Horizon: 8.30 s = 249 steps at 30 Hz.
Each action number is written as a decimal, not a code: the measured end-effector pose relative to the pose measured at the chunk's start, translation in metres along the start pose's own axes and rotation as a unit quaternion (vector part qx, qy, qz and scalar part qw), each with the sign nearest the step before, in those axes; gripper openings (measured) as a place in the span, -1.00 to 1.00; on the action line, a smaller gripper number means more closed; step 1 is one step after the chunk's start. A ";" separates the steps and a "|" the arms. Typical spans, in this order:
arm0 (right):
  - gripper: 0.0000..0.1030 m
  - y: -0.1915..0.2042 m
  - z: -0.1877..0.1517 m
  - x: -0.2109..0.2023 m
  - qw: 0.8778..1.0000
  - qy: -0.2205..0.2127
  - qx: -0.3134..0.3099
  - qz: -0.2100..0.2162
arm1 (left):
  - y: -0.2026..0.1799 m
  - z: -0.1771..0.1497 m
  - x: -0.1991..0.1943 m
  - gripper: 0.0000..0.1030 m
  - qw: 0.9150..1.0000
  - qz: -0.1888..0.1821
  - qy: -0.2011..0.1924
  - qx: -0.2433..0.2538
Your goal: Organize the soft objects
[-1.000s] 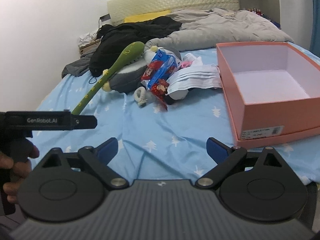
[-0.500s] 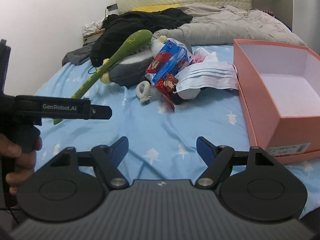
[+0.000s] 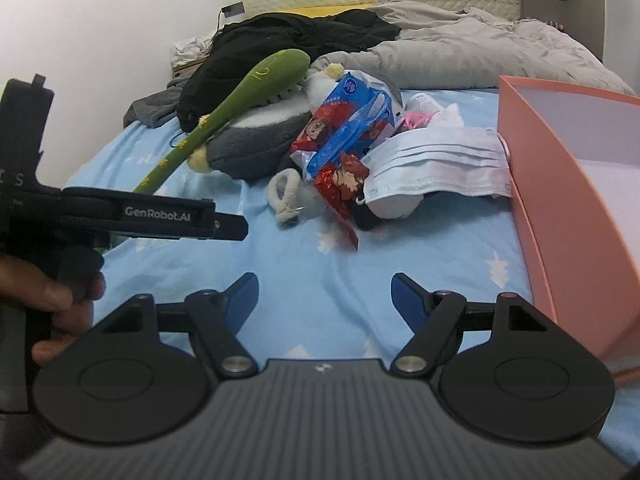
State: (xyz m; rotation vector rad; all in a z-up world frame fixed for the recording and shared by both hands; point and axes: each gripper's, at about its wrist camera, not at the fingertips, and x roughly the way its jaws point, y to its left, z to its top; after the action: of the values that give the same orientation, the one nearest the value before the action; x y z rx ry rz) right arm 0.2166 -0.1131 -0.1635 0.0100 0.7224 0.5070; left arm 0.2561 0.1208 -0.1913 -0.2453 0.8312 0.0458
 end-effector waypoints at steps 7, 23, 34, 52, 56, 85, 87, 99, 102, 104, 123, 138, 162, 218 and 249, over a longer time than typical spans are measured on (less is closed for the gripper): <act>0.45 -0.007 0.014 0.046 1.000 0.010 -0.015 -0.002 | 0.020 0.019 0.038 0.42 1.000 -0.001 -0.004 -0.023; -0.73 -0.011 0.032 0.110 0.999 0.018 -0.026 0.015 | 0.005 0.034 0.092 -0.54 0.998 -0.051 0.009 -0.018; -0.93 -0.005 0.026 0.085 0.999 0.021 -0.039 0.021 | 0.000 0.022 0.057 -0.95 0.999 -0.042 -0.003 -0.019; -0.60 -0.019 -0.004 0.040 0.998 0.055 0.010 0.011 | -0.013 0.019 0.046 -0.36 0.999 -0.033 -0.018 0.004; -0.12 -0.024 0.001 0.045 0.998 0.046 0.030 0.026 | -0.015 0.025 0.060 -0.24 0.999 -0.027 -0.016 0.006; -0.20 -0.006 0.019 0.117 0.999 0.036 -0.023 0.025 | -0.010 0.029 0.075 -0.83 0.999 -0.039 -0.033 0.018; -0.20 -0.006 0.019 0.114 0.999 0.036 -0.026 0.024 | -0.011 0.028 0.069 -0.83 0.998 -0.039 -0.035 0.016; -0.40 -0.010 0.004 0.070 0.999 0.038 -0.031 0.011 | -0.024 0.002 0.019 -0.83 0.998 -0.047 -0.034 0.010; -0.46 -0.012 -0.002 0.055 0.999 0.037 -0.028 0.008 | -0.029 -0.008 0.005 -0.83 0.998 -0.049 -0.032 0.007; -0.46 -0.013 -0.005 0.045 0.999 0.037 -0.028 0.005 | -0.031 -0.013 -0.005 -0.83 0.998 -0.050 -0.031 0.003; -0.46 -0.022 -0.006 -0.049 1.000 0.008 -0.004 -0.026 | -0.080 -0.022 -0.082 -0.83 0.996 -0.080 -0.040 0.009; -0.46 -0.048 0.052 -0.126 0.996 -0.071 0.013 -0.048 | -0.145 0.038 -0.135 -0.83 0.989 -0.119 -0.079 0.049; -0.46 -0.138 0.062 -0.201 0.982 -0.085 0.074 -0.153 | -0.278 0.061 -0.117 -0.83 0.972 -0.198 -0.039 0.117; -0.26 -0.155 0.047 -0.213 0.973 -0.059 0.148 -0.167 | -0.272 0.049 -0.169 -0.13 0.970 -0.172 -0.047 0.163; 0.54 -0.016 0.042 -0.160 0.997 -0.030 0.052 -0.040 | -0.079 -0.004 -0.227 -0.06 0.996 -0.023 -0.081 0.010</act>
State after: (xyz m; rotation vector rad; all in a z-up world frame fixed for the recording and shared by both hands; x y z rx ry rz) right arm 0.1486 -0.1919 -0.0344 0.0927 0.6859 0.3899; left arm 0.1106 0.0562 -0.0111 -0.2388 0.6637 0.0150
